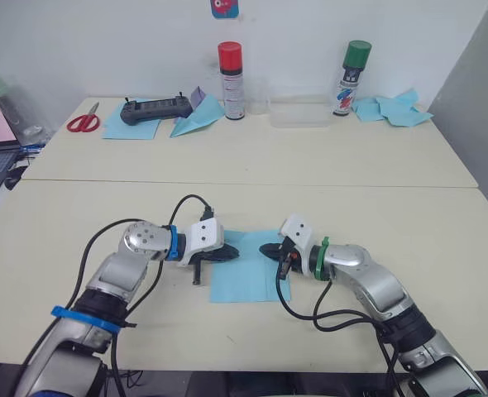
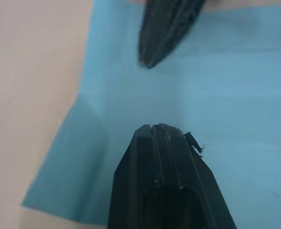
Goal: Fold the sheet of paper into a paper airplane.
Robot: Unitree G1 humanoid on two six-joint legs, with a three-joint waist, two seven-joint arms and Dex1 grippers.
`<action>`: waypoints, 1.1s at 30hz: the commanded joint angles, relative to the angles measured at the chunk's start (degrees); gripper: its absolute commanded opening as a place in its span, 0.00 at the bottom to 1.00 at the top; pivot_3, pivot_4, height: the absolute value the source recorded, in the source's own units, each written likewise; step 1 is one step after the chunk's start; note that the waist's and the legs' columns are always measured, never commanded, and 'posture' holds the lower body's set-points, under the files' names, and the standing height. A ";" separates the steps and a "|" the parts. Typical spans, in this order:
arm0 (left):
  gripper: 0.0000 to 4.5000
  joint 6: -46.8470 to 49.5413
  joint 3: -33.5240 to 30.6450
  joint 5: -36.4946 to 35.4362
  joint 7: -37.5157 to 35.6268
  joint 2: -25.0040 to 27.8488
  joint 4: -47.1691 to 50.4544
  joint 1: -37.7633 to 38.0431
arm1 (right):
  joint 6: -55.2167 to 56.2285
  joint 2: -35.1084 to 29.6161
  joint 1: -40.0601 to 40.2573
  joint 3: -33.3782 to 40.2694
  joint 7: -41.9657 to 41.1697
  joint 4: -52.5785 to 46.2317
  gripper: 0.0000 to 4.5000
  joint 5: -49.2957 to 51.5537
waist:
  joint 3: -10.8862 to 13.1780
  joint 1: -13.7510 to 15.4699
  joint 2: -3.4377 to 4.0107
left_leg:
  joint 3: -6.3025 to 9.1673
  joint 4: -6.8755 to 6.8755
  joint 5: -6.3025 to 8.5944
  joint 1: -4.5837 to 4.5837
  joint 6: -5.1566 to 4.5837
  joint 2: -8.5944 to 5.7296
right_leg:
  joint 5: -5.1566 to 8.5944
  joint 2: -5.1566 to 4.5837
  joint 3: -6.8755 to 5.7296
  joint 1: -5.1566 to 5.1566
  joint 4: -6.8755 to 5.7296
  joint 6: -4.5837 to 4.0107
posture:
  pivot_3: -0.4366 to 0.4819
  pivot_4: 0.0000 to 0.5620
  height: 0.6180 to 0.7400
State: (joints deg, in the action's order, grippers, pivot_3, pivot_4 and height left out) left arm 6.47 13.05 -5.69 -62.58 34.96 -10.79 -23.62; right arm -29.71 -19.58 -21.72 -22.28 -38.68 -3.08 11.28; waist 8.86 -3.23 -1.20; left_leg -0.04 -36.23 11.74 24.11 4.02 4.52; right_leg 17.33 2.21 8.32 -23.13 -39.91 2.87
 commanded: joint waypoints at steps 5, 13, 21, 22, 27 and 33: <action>0.00 4.81 -6.84 0.73 9.31 1.39 -0.63 0.16 | -1.23 1.12 1.18 0.46 -0.06 -0.15 0.00 -0.90 | 0.02 -0.09 -0.04 | -0.04 0.02 -0.02 -0.07 -0.02 0.00 | 0.00 0.03 0.06 -0.02 -0.04 0.00 | 0.48 0.27 1.00; 0.00 7.68 -14.24 -7.41 12.31 -1.31 6.69 -0.23 | -2.01 2.41 1.20 0.72 0.25 0.22 0.00 -1.28 | 0.05 -0.07 -0.10 | -0.07 0.09 -0.02 -0.05 -0.01 0.02 | 0.01 0.04 0.07 -0.06 -0.03 -0.03 | 0.48 0.27 1.00; 0.00 16.47 -11.24 -12.04 12.14 -2.68 23.14 4.59 | -1.84 2.47 1.74 0.72 0.35 0.40 0.00 -2.14 | 0.05 -0.31 -0.13 | -0.09 0.14 -0.02 -0.08 -0.01 0.03 | 0.01 0.04 0.12 -0.05 -0.03 -0.03 | 0.48 0.27 1.00; 0.00 17.26 -9.84 -11.99 11.52 -2.49 24.69 5.84 | -1.96 2.40 1.90 0.65 0.48 0.30 0.00 -2.28 | 0.05 -0.31 -0.13 | -0.09 0.14 -0.01 -0.08 -0.01 0.03 | 0.02 0.04 0.12 -0.05 -0.03 -0.03 | 0.48 0.27 1.00; 0.00 20.94 -3.93 -9.22 10.30 -0.01 25.49 10.71 | -2.27 2.40 2.75 1.13 0.91 -0.66 0.00 -1.91 | 0.07 -0.43 -0.18 | -0.08 0.13 -0.02 -0.08 -0.01 0.02 | 0.02 0.04 0.12 -0.04 0.00 -0.03 | 0.48 0.27 1.00; 0.00 16.93 -1.24 -5.22 10.42 0.46 18.11 10.42 | -3.71 2.81 3.59 4.14 3.04 -2.52 0.00 -1.00 | 0.10 -0.34 -0.31 | -0.07 0.17 -0.01 -0.14 0.00 0.02 | 0.07 0.04 0.09 -0.04 0.02 -0.10 | 0.48 0.27 1.00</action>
State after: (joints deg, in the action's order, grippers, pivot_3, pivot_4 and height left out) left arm 24.57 11.38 -12.41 -52.11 35.13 8.38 -12.56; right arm -32.22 -16.31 -18.97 -19.77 -36.94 -5.25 10.32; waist 8.96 -3.57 -1.51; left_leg -0.12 -36.07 11.73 23.96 4.02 4.55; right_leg 17.40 2.25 8.43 -23.14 -39.90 2.77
